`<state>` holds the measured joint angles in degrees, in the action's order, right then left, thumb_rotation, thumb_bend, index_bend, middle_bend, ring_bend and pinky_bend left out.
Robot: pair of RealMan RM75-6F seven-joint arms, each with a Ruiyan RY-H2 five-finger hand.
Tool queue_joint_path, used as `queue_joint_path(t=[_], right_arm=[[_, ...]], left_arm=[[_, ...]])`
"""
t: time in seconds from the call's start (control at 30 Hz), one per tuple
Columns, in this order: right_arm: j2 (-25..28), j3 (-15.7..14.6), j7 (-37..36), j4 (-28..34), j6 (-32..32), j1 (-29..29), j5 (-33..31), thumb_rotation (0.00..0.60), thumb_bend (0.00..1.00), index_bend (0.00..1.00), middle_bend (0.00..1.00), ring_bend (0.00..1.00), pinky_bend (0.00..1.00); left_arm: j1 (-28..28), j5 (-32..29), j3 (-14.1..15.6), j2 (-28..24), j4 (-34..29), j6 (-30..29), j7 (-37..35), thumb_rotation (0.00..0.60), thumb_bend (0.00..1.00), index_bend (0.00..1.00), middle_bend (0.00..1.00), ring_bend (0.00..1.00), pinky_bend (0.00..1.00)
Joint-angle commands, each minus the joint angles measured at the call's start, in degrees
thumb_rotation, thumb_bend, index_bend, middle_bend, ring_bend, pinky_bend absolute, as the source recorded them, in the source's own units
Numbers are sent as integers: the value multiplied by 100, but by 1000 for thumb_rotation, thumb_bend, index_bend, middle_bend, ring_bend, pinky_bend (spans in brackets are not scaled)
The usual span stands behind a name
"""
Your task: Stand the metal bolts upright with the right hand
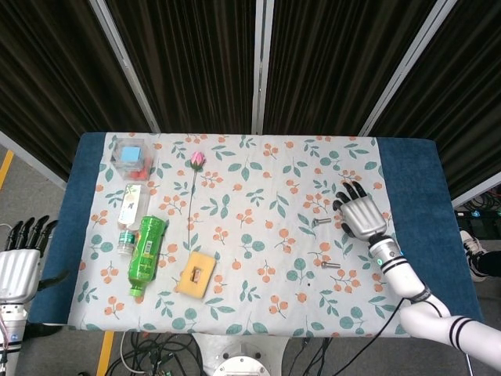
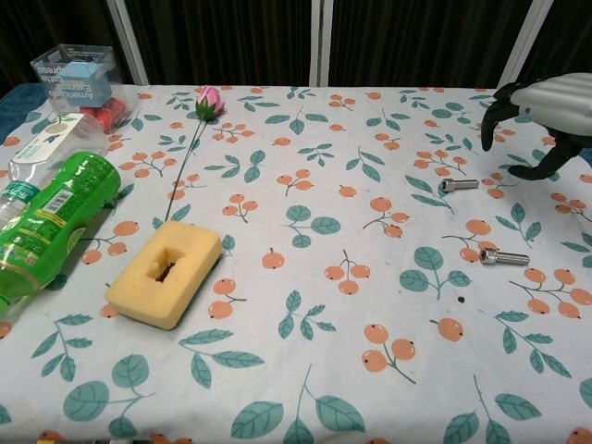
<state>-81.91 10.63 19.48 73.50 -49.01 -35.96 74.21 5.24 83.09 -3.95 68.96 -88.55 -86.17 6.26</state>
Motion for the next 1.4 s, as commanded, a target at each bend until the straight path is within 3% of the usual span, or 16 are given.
queue_joint_path(t=[0.03, 0.73, 1.07, 1.4], right_arm=[[-400, -101, 141, -480, 168, -245, -14, 600, 271, 407, 223, 0, 22], [-1035, -283, -299, -1344, 41, -398, 51, 600, 285, 474, 238, 0, 13], [-1130, -300, -607, -1520, 44, -388, 24, 600, 289, 510, 248, 0, 8], [-1077, -299, -618, -1612, -115, -480, 211, 600, 358, 588, 286, 0, 7]], left_arm=[[-8, -8, 0, -9, -5, -4, -3, 600, 0, 128, 67, 0, 0], [-43, -31, 11, 6, 45, 2, -68, 600, 0, 128, 67, 0, 0], [-45, -25, 11, 10, 58, 10, -102, 600, 0, 128, 67, 0, 0], [-35, -7, 6, -9, 33, 11, -68, 600, 0, 128, 67, 0, 0]])
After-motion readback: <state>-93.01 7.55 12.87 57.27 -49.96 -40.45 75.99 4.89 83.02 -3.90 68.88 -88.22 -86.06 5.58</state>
